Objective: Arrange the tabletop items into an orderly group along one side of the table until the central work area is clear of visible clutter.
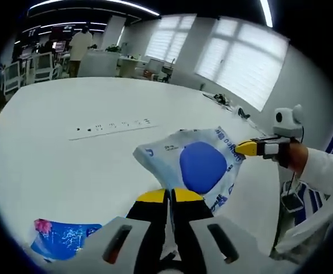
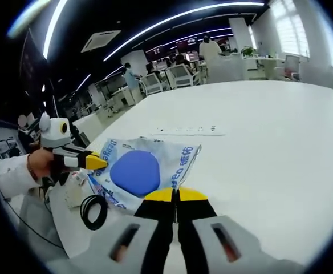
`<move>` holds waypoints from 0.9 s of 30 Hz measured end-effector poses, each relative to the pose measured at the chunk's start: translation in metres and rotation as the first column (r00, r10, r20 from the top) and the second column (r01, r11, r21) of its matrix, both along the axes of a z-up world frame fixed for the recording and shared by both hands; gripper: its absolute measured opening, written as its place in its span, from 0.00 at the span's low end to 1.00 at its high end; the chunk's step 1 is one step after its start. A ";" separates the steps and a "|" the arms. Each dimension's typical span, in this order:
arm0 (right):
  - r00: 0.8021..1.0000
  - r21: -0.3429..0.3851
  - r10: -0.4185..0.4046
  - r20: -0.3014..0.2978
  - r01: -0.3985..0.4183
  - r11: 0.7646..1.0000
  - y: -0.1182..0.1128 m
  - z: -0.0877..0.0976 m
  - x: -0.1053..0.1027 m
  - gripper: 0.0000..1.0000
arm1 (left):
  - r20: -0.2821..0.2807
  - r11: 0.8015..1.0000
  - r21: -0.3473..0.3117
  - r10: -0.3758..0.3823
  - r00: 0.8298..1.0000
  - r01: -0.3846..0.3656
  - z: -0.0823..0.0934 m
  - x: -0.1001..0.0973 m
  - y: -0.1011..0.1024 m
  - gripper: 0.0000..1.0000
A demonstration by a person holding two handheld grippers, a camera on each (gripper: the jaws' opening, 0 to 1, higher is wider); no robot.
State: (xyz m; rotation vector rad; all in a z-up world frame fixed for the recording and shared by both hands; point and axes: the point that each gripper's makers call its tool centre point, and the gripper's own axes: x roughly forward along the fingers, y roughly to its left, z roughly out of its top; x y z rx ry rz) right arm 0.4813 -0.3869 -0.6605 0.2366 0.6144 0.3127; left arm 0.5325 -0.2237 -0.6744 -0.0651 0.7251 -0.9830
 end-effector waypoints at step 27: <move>0.996 0.041 -0.031 -0.087 0.035 0.999 -0.018 -0.054 0.020 0.00 | -0.095 0.997 0.053 0.054 0.994 -0.049 -0.054 0.016 -0.015 0.00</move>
